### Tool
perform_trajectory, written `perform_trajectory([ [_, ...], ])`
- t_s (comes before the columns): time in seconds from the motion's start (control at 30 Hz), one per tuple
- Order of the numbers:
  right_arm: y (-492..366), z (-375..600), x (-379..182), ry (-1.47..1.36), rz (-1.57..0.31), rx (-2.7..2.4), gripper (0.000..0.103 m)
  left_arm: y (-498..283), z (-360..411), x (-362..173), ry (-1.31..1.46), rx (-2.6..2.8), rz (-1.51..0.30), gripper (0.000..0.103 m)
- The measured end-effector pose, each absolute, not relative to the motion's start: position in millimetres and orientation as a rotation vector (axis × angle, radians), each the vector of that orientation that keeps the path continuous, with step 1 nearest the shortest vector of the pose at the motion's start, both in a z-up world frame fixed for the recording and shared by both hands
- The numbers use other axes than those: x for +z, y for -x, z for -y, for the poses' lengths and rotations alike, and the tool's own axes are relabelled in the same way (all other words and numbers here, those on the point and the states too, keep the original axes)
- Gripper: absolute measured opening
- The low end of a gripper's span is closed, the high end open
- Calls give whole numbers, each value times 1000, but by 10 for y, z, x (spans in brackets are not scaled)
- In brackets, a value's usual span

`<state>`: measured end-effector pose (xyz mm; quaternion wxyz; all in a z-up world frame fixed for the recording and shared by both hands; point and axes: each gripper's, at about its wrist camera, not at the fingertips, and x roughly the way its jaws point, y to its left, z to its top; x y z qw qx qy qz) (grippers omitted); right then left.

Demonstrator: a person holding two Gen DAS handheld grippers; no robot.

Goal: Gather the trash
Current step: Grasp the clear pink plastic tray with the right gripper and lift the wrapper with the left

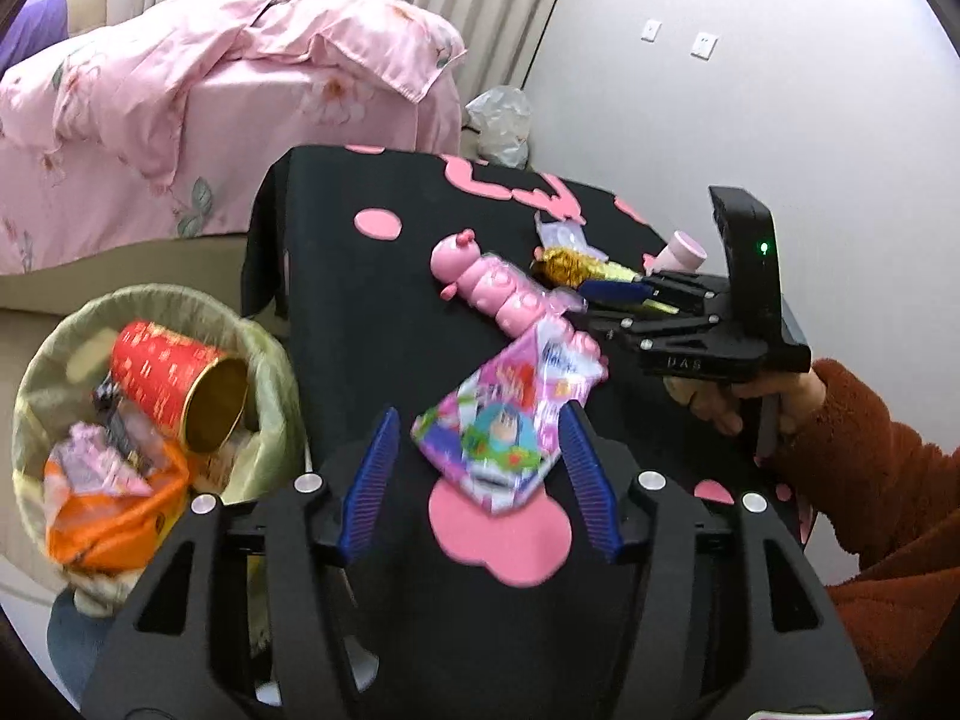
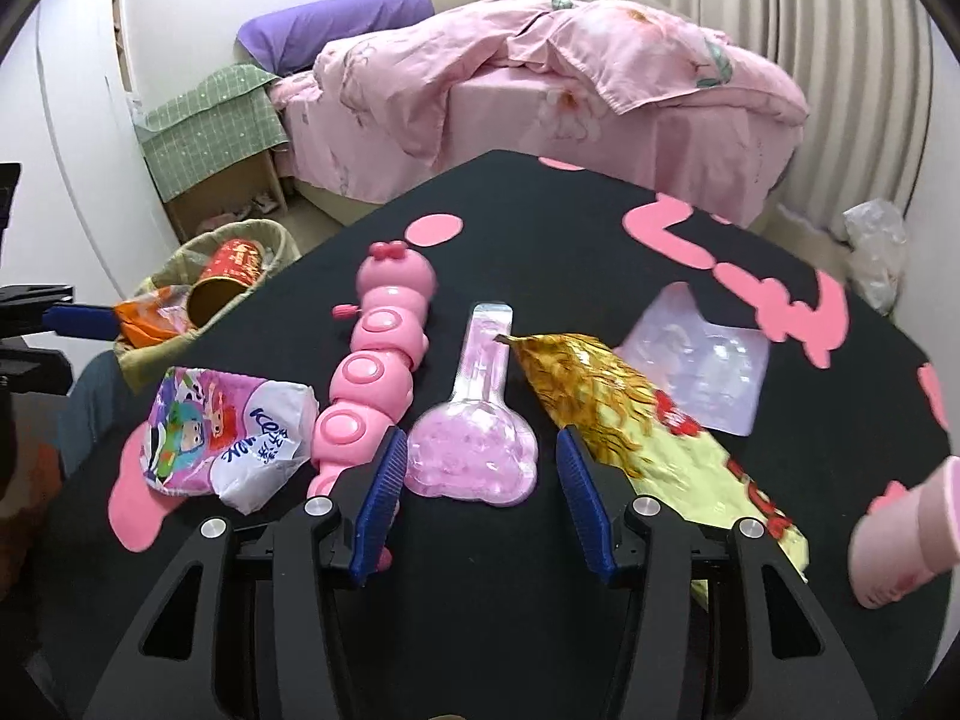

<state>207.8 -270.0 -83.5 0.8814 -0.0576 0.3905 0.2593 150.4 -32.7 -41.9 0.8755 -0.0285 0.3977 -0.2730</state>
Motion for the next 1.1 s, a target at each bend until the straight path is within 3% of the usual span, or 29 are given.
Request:
perform_trajectory([
  [0.4, -1978, 2966, -845, 80, -875, 428, 42, -1718, 588, -850, 91, -572, -927, 54],
  [1.1, -785, 3584, -901, -13, -853, 213, 42, -1158, 1295, -666, -216, -748, -934, 61],
])
